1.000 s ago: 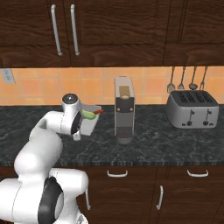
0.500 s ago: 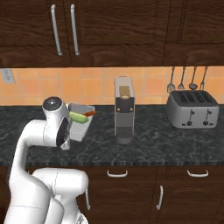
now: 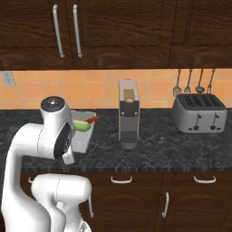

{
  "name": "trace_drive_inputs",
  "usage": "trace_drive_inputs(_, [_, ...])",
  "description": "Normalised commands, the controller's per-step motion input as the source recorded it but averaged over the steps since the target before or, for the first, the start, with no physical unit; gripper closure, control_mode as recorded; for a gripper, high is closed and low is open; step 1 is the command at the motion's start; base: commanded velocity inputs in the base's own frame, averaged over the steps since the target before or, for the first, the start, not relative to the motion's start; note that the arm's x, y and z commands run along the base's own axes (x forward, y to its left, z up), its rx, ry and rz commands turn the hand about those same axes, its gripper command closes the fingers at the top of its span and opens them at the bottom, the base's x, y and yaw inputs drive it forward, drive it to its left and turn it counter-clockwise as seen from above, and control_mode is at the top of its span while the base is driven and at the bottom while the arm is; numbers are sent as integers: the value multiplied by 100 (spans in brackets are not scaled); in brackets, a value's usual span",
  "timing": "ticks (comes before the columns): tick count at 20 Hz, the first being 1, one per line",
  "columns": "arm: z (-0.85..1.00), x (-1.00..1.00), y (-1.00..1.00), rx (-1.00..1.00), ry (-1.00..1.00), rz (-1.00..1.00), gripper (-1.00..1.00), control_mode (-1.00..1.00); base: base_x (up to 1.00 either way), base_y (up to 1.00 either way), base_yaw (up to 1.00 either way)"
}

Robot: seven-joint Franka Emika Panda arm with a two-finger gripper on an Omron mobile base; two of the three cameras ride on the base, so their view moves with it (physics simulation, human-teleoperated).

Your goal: Take the meat container that has the steak and place it on the second highest rack of the freezer. Then take the vegetable container that has the corn and carrot and place it on the highest rack of the freezer.

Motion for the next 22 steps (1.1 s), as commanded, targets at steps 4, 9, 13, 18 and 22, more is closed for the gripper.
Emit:
trace_drive_inputs(4, [-20,-100,0,-8,-44,1,100,-100,0,0,0])
trace_drive_inputs(9, [-30,-100,4,-6,-46,1,100,-100,0,0,0])
trace_drive_inputs(13, [-36,-98,30,-2,-16,3,100,-100,0,0,0])
trace_drive_inputs(18, [-7,-19,8,-2,-3,1,100,100,-78,12,-19])
trace_drive_inputs(22, [0,0,0,0,0,0,100,100,-53,0,-70])
